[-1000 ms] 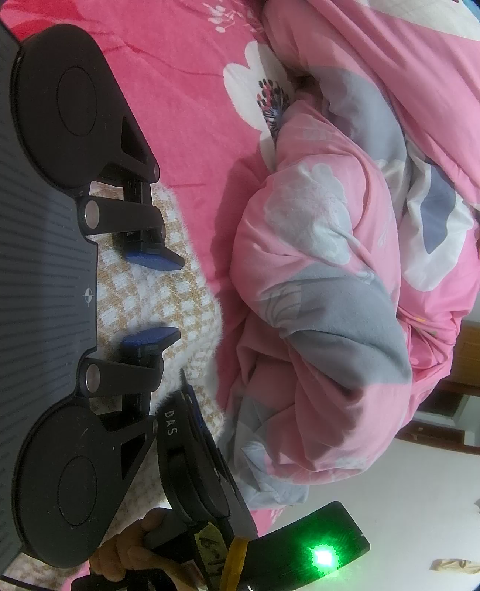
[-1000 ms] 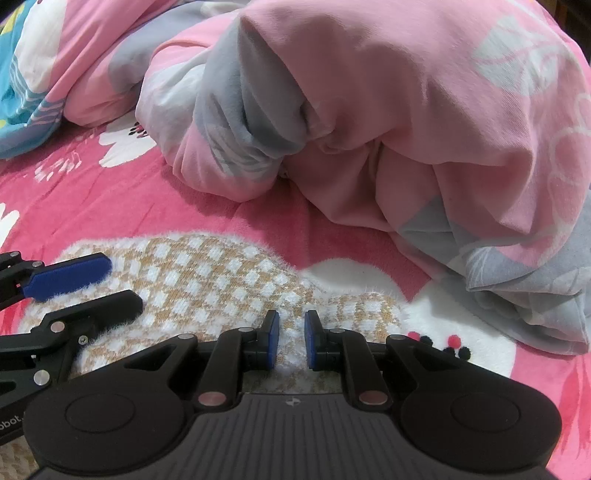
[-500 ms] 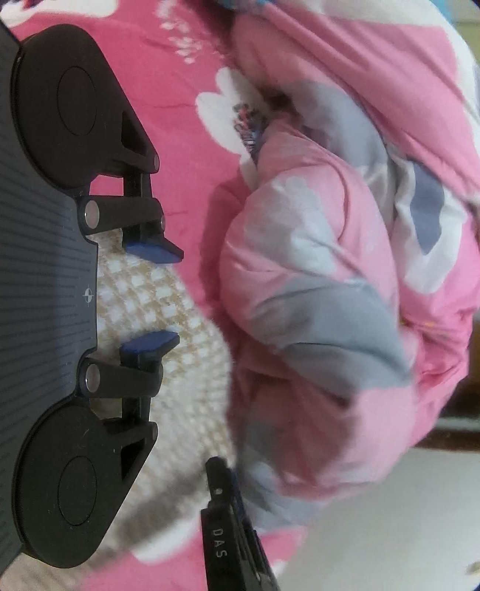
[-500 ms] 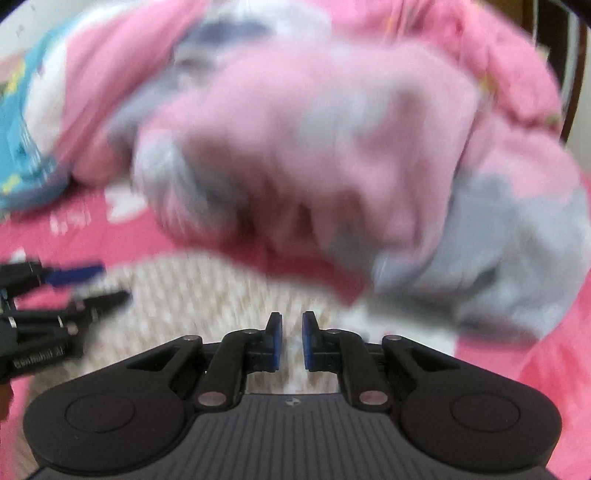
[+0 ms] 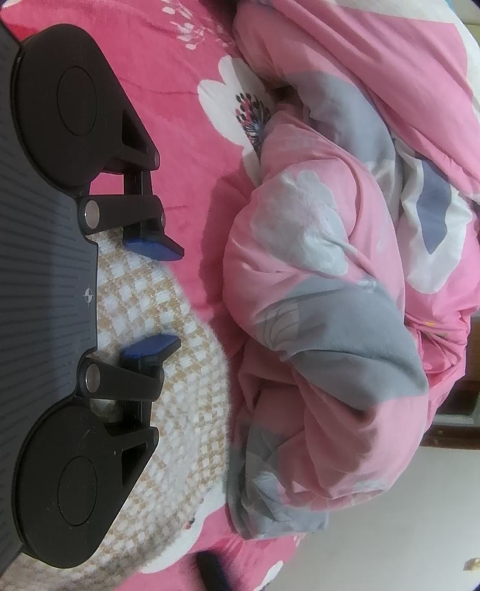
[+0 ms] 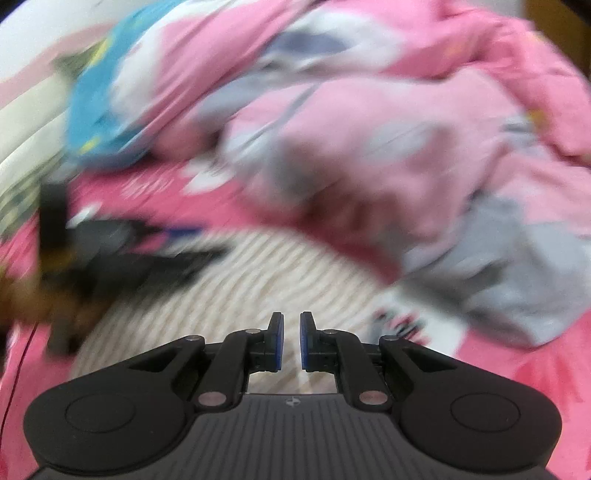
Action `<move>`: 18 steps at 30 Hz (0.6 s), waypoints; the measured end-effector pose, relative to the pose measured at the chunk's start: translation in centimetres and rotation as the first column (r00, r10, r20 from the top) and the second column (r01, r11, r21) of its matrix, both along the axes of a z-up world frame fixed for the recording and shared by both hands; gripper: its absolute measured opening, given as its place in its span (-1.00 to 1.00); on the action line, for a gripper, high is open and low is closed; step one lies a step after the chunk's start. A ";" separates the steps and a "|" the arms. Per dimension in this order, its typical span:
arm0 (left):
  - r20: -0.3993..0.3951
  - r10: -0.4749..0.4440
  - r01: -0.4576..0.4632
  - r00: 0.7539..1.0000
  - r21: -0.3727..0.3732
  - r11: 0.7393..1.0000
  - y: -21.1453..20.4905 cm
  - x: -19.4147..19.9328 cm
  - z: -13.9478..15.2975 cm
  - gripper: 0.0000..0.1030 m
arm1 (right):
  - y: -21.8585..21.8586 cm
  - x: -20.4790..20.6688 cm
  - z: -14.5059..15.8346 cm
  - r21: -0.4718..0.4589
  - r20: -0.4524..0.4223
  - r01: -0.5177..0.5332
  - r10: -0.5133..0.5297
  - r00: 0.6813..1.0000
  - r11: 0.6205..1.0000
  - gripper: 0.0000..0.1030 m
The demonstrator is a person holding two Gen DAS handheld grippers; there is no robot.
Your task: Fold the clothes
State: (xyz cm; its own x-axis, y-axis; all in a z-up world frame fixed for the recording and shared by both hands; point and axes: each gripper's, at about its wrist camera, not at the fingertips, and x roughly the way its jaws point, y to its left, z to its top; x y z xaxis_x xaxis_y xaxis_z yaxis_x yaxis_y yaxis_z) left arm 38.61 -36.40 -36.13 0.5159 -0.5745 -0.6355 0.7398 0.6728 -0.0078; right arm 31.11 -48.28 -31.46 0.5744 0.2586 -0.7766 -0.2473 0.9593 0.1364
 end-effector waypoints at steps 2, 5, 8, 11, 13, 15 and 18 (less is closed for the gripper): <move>0.014 -0.011 0.011 1.000 0.005 1.000 -0.1 -0.2 -0.1 -0.09 | 1.2 -0.3 -4.7 -0.072 -0.074 -0.023 0.017 0.997 0.997 -0.85; 0.064 -0.030 0.027 0.998 0.040 0.999 -1.0 -0.9 -0.2 -0.09 | 1.2 0.3 -6.7 -0.061 -0.112 0.028 -0.034 0.993 0.998 -0.85; 0.035 -0.021 0.020 0.999 0.028 0.999 -0.7 -0.3 0.0 -0.09 | 0.6 -1.0 -2.9 -0.031 -0.113 0.059 -0.062 0.992 0.998 -0.83; 0.044 -0.027 0.026 0.999 0.024 0.999 -0.6 -0.4 -0.1 -0.09 | 0.2 -3.2 0.9 -0.012 -0.089 0.047 -0.048 0.995 0.999 -0.83; 0.048 -0.027 0.027 0.998 0.018 0.999 -0.5 -0.5 -0.1 -0.09 | 1.0 -4.8 0.6 -0.033 -0.139 -0.019 0.014 0.990 0.999 -0.83; 0.063 -0.036 0.035 0.997 0.017 0.999 -0.6 -0.8 -0.2 -0.09 | 2.4 -5.6 -3.9 -0.102 -0.252 -0.053 0.025 0.967 0.993 -0.87; 0.132 -0.086 0.080 0.987 0.048 0.996 -1.1 -2.0 -0.2 -0.11 | 3.7 -5.4 -5.3 -0.158 -0.305 -0.061 0.010 0.952 0.986 -0.90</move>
State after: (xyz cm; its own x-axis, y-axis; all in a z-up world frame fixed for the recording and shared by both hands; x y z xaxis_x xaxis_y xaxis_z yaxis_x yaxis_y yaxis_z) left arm 36.61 -37.45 -36.30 0.5496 -0.5931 -0.5884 0.7856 0.6065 0.1225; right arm 25.66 -44.57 -36.76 0.2990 0.1296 -0.9454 -0.2535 0.9659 0.0522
